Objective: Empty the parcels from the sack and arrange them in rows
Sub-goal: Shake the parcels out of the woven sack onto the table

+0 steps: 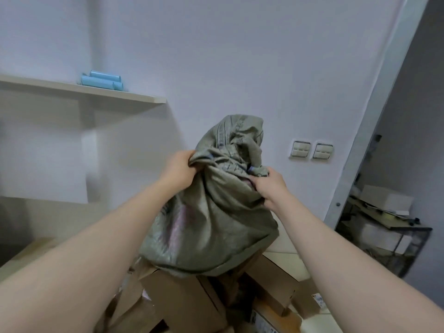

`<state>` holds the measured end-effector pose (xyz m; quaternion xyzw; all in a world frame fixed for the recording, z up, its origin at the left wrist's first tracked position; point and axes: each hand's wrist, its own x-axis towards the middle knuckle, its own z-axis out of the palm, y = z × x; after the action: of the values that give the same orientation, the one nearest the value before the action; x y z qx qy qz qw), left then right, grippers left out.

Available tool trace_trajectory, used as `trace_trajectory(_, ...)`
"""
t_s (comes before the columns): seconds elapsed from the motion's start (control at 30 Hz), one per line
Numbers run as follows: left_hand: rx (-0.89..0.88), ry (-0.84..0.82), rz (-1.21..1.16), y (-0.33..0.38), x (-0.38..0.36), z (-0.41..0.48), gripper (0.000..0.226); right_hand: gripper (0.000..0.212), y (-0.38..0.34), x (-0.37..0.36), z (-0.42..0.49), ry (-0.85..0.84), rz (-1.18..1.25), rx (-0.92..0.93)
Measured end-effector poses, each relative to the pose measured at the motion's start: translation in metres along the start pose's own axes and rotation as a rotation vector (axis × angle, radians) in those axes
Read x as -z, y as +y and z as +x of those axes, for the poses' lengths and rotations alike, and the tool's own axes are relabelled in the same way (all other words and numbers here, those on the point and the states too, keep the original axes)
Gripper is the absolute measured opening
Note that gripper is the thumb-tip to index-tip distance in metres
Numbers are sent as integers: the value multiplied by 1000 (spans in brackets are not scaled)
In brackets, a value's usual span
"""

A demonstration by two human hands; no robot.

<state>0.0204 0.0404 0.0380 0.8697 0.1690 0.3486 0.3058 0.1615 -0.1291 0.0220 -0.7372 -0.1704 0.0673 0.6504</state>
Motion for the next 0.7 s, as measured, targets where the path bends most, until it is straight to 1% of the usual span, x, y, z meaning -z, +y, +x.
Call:
trace_trajectory(0.03, 23, -22, 18, -7, -4, -4, 27, 40, 13, -2, 6, 11, -18, -18)
trace_trajectory(0.1, 108, -57, 47, -18, -11, -12, 55, 42, 31, -3, 11, 28, -40, -46)
trace_trajectory(0.17, 221, -83, 53, -23, -15, -20, 79, 33, 45, -3, 13, 34, -64, -68)
trace_trajectory(0.23, 281, -110, 33, -27, -19, -26, 90, 29, 52, -3, 11, 48, -78, -83)
trace_trajectory(0.3, 282, -123, 17, -31, -24, -28, 93, 28, 54, -4, 10, 75, -96, -80)
trace_trajectory(0.4, 271, -128, -19, -35, -31, -28, 91, 33, 55, -7, 9, 86, -119, -61)
trace_trajectory(0.63, 248, -102, -101, -36, -41, -25, 89, 34, 66, -10, 18, 103, -96, -58)
trace_trajectory(0.7, 231, -135, -165, -37, -41, -23, 91, 37, 64, -10, 20, 108, -89, -63)
